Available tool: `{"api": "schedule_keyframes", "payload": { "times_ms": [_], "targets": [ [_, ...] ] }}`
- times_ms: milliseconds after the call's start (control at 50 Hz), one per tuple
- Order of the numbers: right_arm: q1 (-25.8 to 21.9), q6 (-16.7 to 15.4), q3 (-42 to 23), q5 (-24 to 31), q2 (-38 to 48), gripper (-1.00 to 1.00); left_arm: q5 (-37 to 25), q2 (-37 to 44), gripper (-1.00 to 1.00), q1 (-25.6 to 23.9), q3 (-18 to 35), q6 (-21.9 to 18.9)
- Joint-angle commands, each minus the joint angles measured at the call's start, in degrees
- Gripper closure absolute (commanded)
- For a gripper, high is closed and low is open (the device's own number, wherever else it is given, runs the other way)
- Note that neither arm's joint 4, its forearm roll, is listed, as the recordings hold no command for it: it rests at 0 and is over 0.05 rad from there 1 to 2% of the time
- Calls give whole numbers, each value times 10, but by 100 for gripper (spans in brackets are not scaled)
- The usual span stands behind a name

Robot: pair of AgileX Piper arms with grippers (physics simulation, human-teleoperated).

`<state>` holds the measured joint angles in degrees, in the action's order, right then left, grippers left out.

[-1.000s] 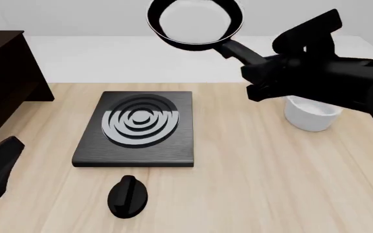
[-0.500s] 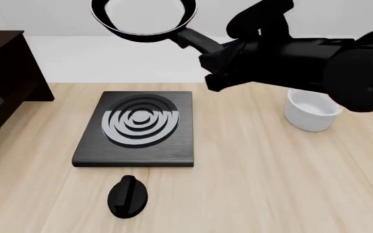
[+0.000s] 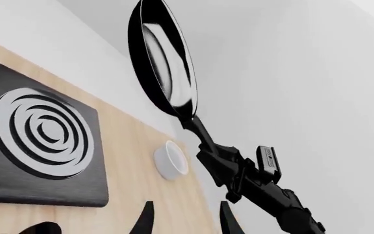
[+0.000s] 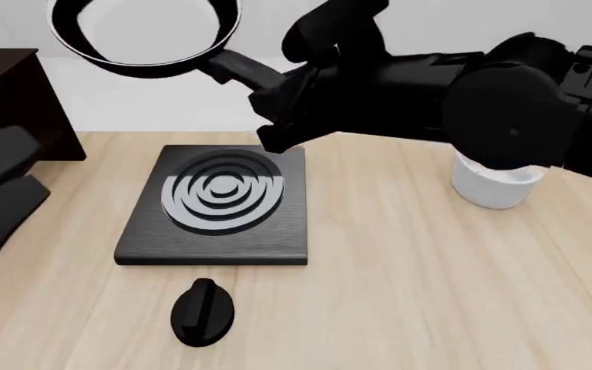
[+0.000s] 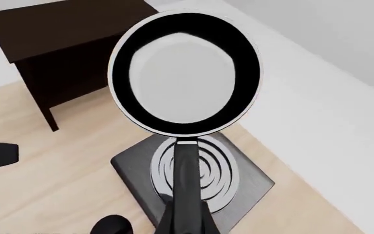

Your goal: Put the frying pan on the cabinet shelf.

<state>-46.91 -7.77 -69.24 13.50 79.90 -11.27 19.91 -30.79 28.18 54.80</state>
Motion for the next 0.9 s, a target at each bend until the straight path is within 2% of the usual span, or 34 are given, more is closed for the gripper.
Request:
{"api": "schedule_keyframes", "payload": {
  "times_ms": [20,100,500,740,900],
  "targets": [
    [-63,60,-48,3,22,100,-31,-20,-100,-30,18,-6],
    [-68,37,-49,1,25,100,-35,-28,-100,-31,16,3],
    [-114,39,-55,-15,58,100,-36,-32,-100,-31,17,9],
    [-137,40,-76,-16,70,100,-16,-26,-100,-24,-9,12],
    [-145,38,-81,-20,75,100,-18,-22,-100,-22,-8,11]
  ]
}}
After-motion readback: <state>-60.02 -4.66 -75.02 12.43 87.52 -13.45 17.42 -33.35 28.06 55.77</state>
